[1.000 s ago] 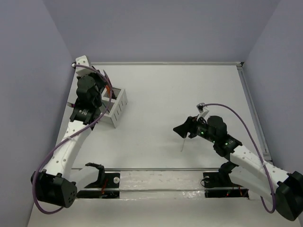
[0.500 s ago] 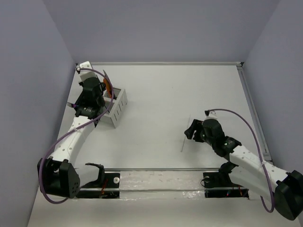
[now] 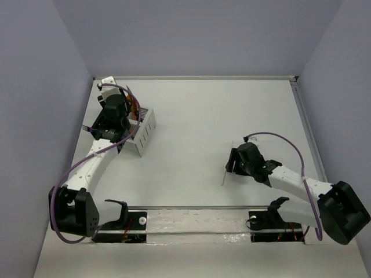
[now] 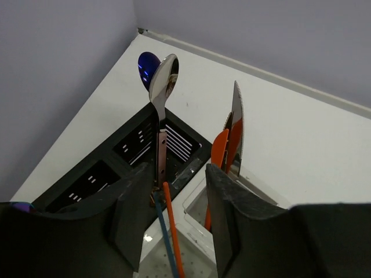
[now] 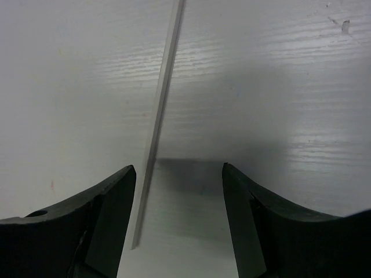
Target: Sort the eating utensils into containers
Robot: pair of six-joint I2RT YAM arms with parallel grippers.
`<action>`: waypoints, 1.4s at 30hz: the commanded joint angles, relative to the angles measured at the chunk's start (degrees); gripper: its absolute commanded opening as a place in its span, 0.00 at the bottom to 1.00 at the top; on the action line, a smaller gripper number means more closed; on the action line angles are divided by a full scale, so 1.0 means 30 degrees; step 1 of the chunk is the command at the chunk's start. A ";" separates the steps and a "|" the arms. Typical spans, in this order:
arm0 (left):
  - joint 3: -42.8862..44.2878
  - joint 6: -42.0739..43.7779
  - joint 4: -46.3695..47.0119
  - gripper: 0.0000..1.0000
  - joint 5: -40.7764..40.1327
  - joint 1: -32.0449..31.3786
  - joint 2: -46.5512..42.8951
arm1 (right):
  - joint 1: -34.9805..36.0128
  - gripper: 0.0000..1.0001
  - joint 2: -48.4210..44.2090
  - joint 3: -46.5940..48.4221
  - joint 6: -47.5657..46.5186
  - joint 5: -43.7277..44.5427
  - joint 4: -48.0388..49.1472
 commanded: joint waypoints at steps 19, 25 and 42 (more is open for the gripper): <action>0.1326 -0.1871 -0.0664 0.55 0.5862 -0.4233 -0.1866 | 0.3065 0.39 0.5520 0.3671 0.0372 0.2657 -0.2298; 0.1853 -0.3801 -0.0606 0.57 1.1098 -0.4469 -0.0961 | 0.3475 0.00 0.7599 0.4784 0.0518 0.3099 -0.3295; 0.3435 -0.6503 -0.1599 0.64 1.9787 -0.7249 0.4725 | 0.3477 0.00 -0.0426 0.2998 -0.1854 -0.3491 0.5577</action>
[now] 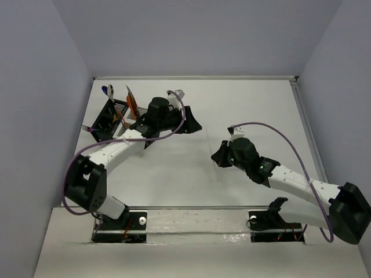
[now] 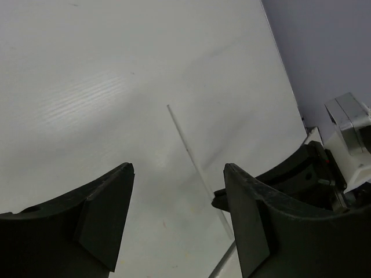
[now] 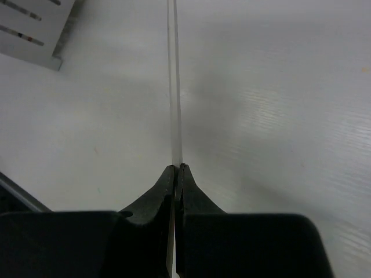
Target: Sort the eating utensils into containers
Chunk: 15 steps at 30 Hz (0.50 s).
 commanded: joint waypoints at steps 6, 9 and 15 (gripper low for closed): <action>0.1659 0.0231 -0.0656 0.64 0.1294 -0.1668 0.0817 | 0.0104 0.00 0.0129 0.0903 -0.0506 -0.3277 0.3637; 0.1718 0.0261 -0.0803 0.64 0.0972 -0.2049 0.1373 | 0.0104 0.00 -0.0223 0.0728 -0.0594 -0.3307 0.4254; 0.1807 0.0203 -0.0717 0.58 0.0884 -0.2049 0.1902 | 0.0104 0.00 -0.0459 0.0669 -0.0536 -0.3716 0.4722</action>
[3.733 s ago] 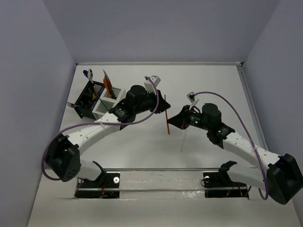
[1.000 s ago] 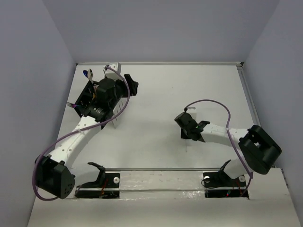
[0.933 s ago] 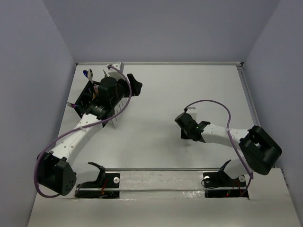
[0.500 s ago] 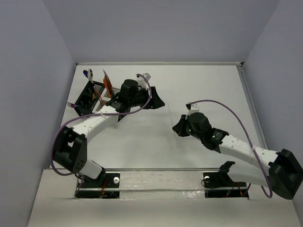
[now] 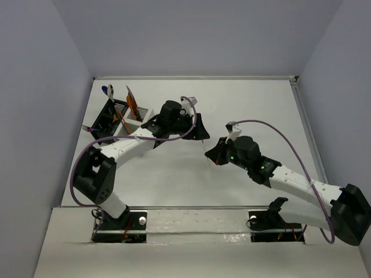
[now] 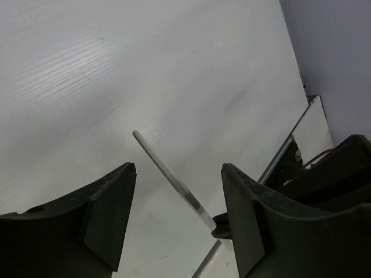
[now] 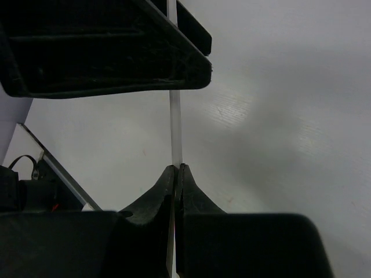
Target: Sort the eating utensils into containers
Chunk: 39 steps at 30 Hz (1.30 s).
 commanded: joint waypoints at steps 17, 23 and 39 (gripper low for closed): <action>0.0420 0.0151 0.0714 0.00 -0.1586 0.0816 -0.1755 | 0.0104 0.75 -0.2558 -0.0537 0.0730 0.0960 0.2076; 0.0594 0.0150 0.0833 0.00 -0.2932 0.4358 -0.3805 | 0.0104 0.83 -0.5137 -0.1681 0.0555 0.1691 0.1285; 0.0186 0.5891 0.0945 0.00 -1.8340 0.8524 -1.0281 | 0.0104 0.83 -0.6429 -0.3880 0.0408 0.1578 0.0579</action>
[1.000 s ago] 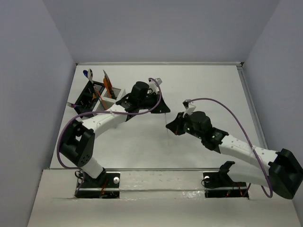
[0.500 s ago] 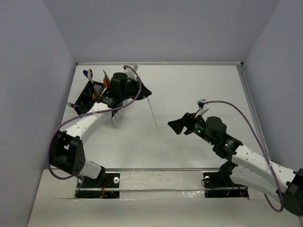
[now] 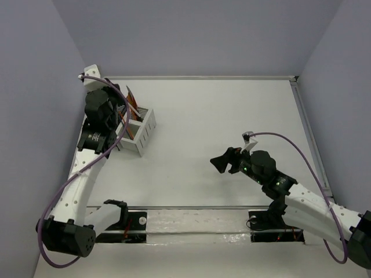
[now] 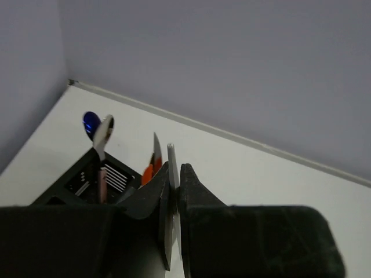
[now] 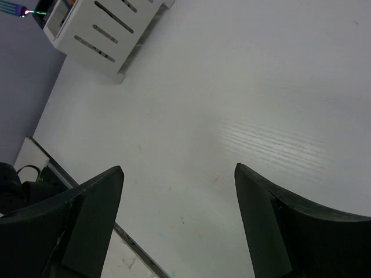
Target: Sort the eating utensils into containers
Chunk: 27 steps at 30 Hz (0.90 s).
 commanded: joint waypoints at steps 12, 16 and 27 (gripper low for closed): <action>-0.1635 0.1740 0.2264 0.00 -0.5638 0.1346 0.1150 | 0.0067 0.83 -0.1170 -0.0458 -0.0540 0.0405 0.0104; -0.1987 0.1536 0.2061 0.00 -0.5257 0.1346 0.1706 | 0.0067 0.83 -0.1671 -0.0575 -0.0599 0.0668 -0.0219; -0.1783 0.0744 0.1269 0.26 -0.3412 0.1346 0.2089 | 0.0067 0.96 -0.2200 -0.0165 -0.0775 0.1108 -0.1362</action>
